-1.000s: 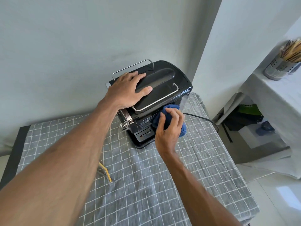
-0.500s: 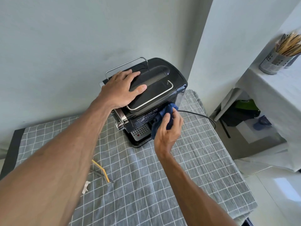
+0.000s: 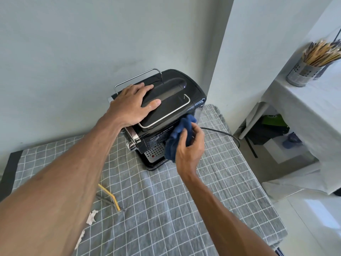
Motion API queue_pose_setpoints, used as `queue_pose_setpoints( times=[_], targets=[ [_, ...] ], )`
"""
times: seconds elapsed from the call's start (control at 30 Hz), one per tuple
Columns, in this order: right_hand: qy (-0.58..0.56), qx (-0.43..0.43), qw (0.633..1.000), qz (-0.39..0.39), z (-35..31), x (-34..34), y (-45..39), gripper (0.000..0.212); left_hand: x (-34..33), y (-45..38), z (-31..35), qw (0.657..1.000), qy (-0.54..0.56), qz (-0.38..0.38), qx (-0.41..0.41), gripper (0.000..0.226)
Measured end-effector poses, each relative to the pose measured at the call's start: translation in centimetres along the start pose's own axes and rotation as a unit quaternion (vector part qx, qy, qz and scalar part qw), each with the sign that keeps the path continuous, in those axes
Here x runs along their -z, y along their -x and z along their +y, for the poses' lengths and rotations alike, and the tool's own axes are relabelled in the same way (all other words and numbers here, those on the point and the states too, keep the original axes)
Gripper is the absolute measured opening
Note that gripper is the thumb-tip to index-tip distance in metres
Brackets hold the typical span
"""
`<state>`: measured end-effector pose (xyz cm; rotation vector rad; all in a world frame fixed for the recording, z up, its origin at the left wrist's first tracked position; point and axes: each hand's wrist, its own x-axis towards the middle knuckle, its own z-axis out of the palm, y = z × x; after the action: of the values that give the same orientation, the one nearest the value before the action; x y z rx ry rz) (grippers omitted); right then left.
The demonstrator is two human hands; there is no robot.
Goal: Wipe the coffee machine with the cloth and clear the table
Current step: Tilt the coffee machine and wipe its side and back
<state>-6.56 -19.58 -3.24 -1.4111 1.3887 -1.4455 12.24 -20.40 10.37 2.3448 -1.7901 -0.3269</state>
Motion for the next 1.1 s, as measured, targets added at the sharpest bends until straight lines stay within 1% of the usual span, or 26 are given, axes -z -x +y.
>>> queue_pose_setpoints(
  times=[0.03, 0.07, 0.1, 0.13, 0.17, 0.23, 0.3, 0.33, 0.37, 0.4, 0.47, 0.5, 0.53, 0.6, 0.63, 0.67, 0.7, 0.77, 0.83, 0.87, 0.93, 0.97, 1.0, 1.07, 1.1],
  targets=[
    [-0.018, -0.058, 0.998, 0.014, 0.5, 0.1, -1.0, 0.024, 0.0, 0.0, 0.0, 1.000, -0.001, 0.000, 0.000, 0.077],
    [-0.029, -0.095, 0.994, 0.037, 0.5, 0.3, -2.1, 0.021, 0.0, 0.0, 0.0, 1.000, -0.001, -0.002, 0.002, 0.077],
    [-0.036, -0.111, 0.992, 0.055, 0.4, 0.3, -2.9, 0.021, -0.1, 0.0, 0.0, 1.000, -0.002, -0.003, 0.003, 0.077],
    [-0.043, -0.103, 0.992, 0.062, -0.3, 0.3, -3.3, 0.022, -0.1, 0.0, 0.0, 1.000, -0.004, -0.003, 0.004, 0.077],
    [-0.052, -0.074, 0.994, 0.063, -1.0, 0.1, -3.3, 0.025, -0.1, 0.0, 0.0, 1.000, -0.005, -0.002, 0.005, 0.077],
    [-0.056, 0.006, 0.998, 0.026, -1.9, -0.4, -1.7, 0.028, -0.1, 0.1, 0.0, 1.000, -0.006, 0.000, 0.007, 0.076],
    [0.004, 0.070, 0.997, -0.030, -0.3, -0.5, 0.6, 0.028, 0.0, 0.1, 0.1, 1.000, -0.009, 0.001, 0.006, 0.076],
    [0.030, 0.079, 0.995, -0.058, 1.1, -0.4, 1.3, 0.028, 0.0, 0.1, 0.1, 1.000, -0.009, 0.000, 0.007, 0.076],
    [0.049, 0.076, 0.994, -0.068, 2.8, -0.1, 1.6, 0.026, 0.0, 0.2, 0.1, 1.000, -0.008, -0.001, 0.008, 0.076],
    [0.053, 0.040, 0.996, -0.068, 3.7, 0.2, 1.6, 0.023, 0.1, 0.2, 0.2, 1.000, -0.009, -0.001, 0.008, 0.075],
    [0.101, -0.033, 0.992, -0.062, 4.9, 0.3, 0.3, 0.016, 0.0, 0.3, 0.3, 1.000, -0.010, -0.001, 0.008, 0.075],
    [0.125, -0.056, 0.989, -0.049, 5.0, 0.1, -0.4, 0.018, 0.0, 0.2, 0.3, 1.000, -0.011, 0.001, 0.008, 0.075],
    [0.105, -0.094, 0.990, -0.032, 4.4, -0.1, -0.8, 0.020, 0.0, 0.2, 0.3, 1.000, -0.010, 0.001, 0.009, 0.075],
    [0.059, -0.061, 0.996, 0.006, 2.6, -0.8, -1.0, 0.020, -0.1, 0.1, 0.2, 1.000, -0.007, 0.002, 0.009, 0.075],
    [0.043, -0.015, 0.999, 0.007, 2.0, -1.1, -0.7, 0.018, -0.1, 0.2, 0.1, 1.000, -0.006, 0.003, 0.009, 0.075],
    [0.031, 0.023, 0.999, 0.002, 1.5, -1.1, -0.1, 0.019, 0.0, 0.2, 0.1, 1.000, -0.006, 0.003, 0.009, 0.075],
    [0.049, 0.055, 0.997, -0.009, 1.7, -1.1, 0.4, 0.023, 0.0, 0.2, 0.1, 1.000, -0.006, 0.002, 0.009, 0.074],
    [0.085, 0.074, 0.994, -0.016, 3.5, -1.1, 1.2, 0.026, 0.0, 0.2, 0.3, 1.000, -0.009, 0.002, 0.008, 0.074],
    [0.124, 0.049, 0.991, -0.023, 6.1, -1.2, 1.2, 0.025, 0.0, 0.2, 0.3, 1.000, -0.012, 0.003, 0.008, 0.075],
    [0.143, 0.012, 0.989, -0.024, 7.1, -1.2, 0.9, 0.022, 0.0, 0.1, 0.3, 1.000, -0.013, 0.003, 0.008, 0.075],
    [0.175, -0.148, 0.972, -0.051, 8.2, -1.3, -0.3, 0.013, 0.0, 0.1, 0.3, 1.000, -0.013, 0.005, 0.007, 0.075],
    [0.159, -0.224, 0.960, -0.052, 8.0, -1.4, -0.8, 0.012, 0.1, 0.1, 0.3, 1.000, -0.011, 0.005, 0.007, 0.074],
    [0.145, -0.242, 0.958, -0.055, 7.9, -1.6, -1.0, 0.013, 0.1, 0.1, 0.3, 1.000, -0.009, 0.006, 0.008, 0.074],
    [0.081, -0.182, 0.979, -0.048, 6.8, -1.9, 0.3, 0.016, 0.1, 0.1, 0.3, 1.000, -0.006, 0.010, 0.009, 0.072],
    [0.058, -0.146, 0.986, -0.060, 6.0, -1.8, 1.6, 0.018, 0.1, 0.1, 0.3, 1.000, -0.007, 0.012, 0.011, 0.072]
  ],
)
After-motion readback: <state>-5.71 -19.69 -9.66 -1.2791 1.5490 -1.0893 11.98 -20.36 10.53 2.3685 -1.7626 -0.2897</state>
